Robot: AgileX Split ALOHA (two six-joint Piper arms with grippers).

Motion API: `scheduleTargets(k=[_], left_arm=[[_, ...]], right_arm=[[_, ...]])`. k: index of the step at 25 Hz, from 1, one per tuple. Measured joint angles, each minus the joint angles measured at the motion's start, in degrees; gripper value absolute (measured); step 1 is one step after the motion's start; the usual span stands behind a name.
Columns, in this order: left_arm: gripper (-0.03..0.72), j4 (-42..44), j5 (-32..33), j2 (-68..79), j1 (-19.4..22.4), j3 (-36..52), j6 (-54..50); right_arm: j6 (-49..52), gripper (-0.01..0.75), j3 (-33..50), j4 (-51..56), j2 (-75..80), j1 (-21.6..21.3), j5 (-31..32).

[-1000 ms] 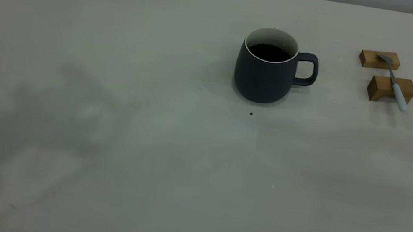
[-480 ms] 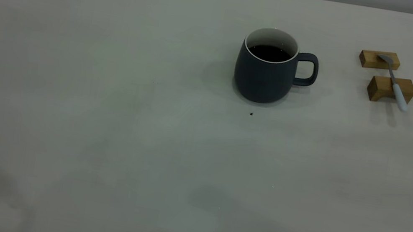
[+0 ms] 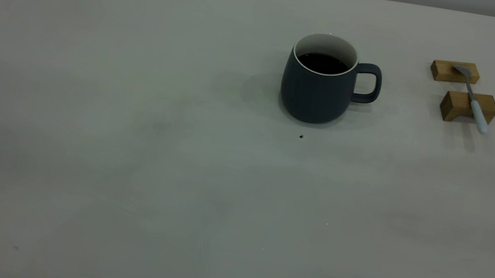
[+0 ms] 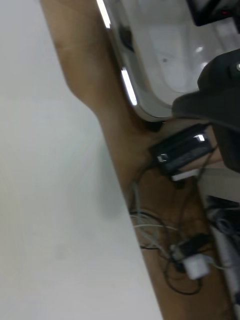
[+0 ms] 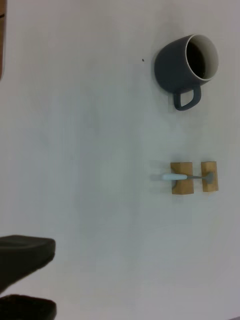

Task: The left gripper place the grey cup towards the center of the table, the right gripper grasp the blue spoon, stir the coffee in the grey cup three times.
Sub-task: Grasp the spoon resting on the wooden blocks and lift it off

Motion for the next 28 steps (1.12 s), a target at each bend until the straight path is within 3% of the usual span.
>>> scheduleTargets(k=[7,18,22,28], left_arm=[[0.585,0.0,0.42,-11.68,0.5,0.13,0.0],[0.585,0.0,1.07,-24.72,18.73,0.13,-0.18],[0.585,0.0,1.42,-30.84,21.48,0.13,-0.18],[0.585,0.0,2.25,-33.32,21.85,0.13,-0.23]], right_arm=[[0.0,0.238,0.0,0.0,0.0,0.0,0.0],[0.0,0.238,0.0,0.0,0.0,0.0,0.0],[0.0,0.238,0.0,0.0,0.0,0.0,0.0],[0.0,0.238,0.0,0.0,0.0,0.0,0.0]])
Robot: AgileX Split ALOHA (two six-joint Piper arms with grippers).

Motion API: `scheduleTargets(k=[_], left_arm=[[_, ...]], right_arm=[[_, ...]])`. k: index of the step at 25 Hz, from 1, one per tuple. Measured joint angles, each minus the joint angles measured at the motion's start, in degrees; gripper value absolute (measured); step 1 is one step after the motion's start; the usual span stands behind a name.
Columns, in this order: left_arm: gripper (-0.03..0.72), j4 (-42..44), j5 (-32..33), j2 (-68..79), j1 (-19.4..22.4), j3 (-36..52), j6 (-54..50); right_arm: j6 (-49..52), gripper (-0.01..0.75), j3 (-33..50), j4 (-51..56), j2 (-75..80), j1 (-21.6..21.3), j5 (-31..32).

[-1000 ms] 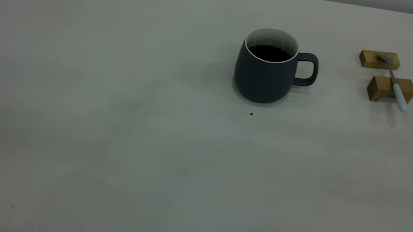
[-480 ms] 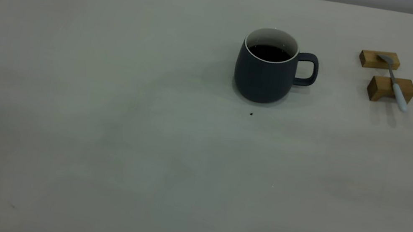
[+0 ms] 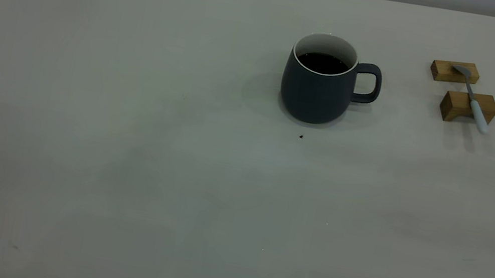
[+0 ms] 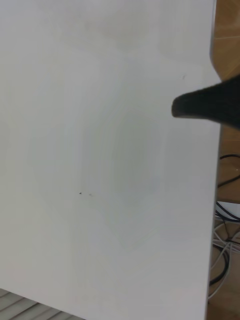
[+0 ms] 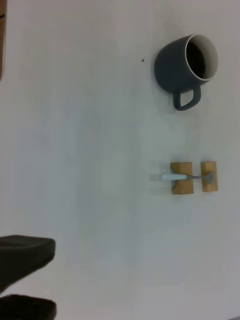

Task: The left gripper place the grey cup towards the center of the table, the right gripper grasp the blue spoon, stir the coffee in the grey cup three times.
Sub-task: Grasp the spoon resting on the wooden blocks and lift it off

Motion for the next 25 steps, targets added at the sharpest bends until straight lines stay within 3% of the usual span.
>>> scheduleTargets(k=[12,21,25], left_arm=[[0.585,0.0,0.06,0.0,0.0,0.0,-0.1],[0.585,0.0,0.06,0.0,0.0,0.0,-0.1],[0.585,0.0,0.06,0.0,0.0,0.0,-0.1]], right_arm=[[-0.41,0.254,-1.59,0.07,3.27,0.0,-1.07],[-3.91,0.518,-9.47,2.47,31.36,0.0,-9.1],[-7.13,0.553,-12.43,6.11,44.24,0.0,-13.71]])
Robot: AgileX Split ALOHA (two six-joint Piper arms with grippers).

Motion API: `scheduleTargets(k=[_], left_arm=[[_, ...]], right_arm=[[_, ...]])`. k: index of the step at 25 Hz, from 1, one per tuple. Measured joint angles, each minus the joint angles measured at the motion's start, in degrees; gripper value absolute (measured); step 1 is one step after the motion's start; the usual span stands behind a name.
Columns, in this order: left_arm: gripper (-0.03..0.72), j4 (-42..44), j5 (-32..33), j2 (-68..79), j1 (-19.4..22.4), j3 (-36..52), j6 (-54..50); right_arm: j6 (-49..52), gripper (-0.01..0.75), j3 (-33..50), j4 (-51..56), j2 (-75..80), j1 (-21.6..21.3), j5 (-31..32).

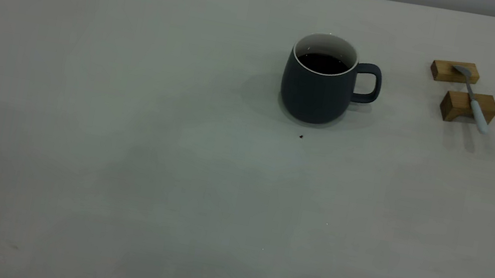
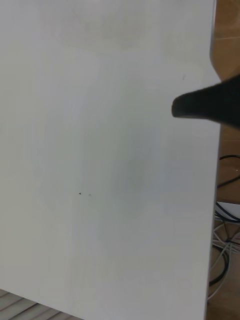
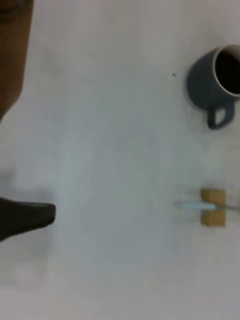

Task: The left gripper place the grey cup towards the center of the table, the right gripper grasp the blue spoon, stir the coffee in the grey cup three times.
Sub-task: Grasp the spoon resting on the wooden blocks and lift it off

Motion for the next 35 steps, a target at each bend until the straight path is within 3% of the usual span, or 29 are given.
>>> scheduleTargets(k=[15,28,35], left_arm=[[0.585,0.0,0.0,0.0,0.0,0.0,0.0],[0.585,0.0,0.0,0.0,0.0,0.0,0.0],[0.585,0.0,0.0,0.0,0.0,0.0,0.0]], right_arm=[[-10.52,0.563,-15.3,8.5,44.03,0.0,-11.19],[-6.33,0.59,-35.87,8.15,72.74,0.2,-8.79],[0.51,0.59,-43.9,-0.25,82.84,1.39,-8.69]])
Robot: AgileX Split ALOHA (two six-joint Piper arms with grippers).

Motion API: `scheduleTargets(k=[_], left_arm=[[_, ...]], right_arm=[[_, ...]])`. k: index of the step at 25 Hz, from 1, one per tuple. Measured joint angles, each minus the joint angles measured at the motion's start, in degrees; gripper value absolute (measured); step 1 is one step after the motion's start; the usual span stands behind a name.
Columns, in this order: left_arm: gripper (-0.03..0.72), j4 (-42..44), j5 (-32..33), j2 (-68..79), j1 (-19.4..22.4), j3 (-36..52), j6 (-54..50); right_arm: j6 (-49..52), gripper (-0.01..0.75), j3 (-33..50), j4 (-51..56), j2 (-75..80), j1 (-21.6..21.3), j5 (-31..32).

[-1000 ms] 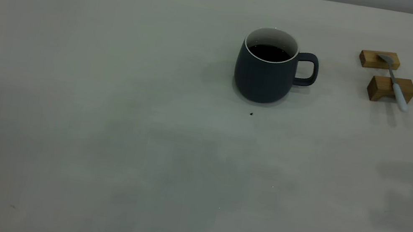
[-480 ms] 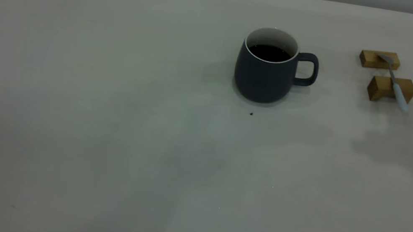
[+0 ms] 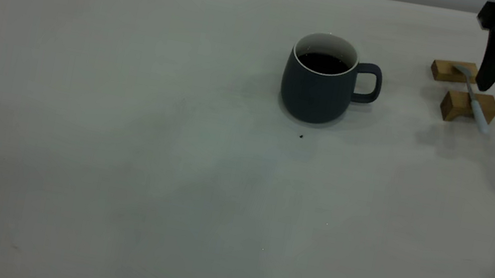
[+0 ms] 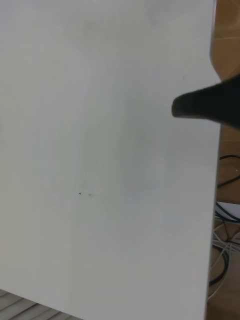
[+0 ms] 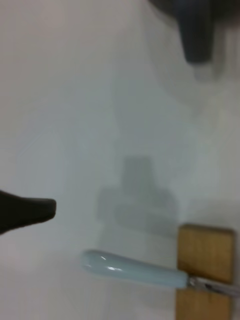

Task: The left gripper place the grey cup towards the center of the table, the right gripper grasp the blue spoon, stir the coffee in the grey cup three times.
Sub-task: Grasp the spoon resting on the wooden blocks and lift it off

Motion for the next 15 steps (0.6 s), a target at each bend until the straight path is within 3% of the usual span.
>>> scheduleTargets(k=[15], left_arm=[[0.585,0.0,0.0,0.0,0.0,0.0,-0.02]], right_arm=[[1.12,0.59,-4.84,-1.0,10.09,0.0,-6.16]])
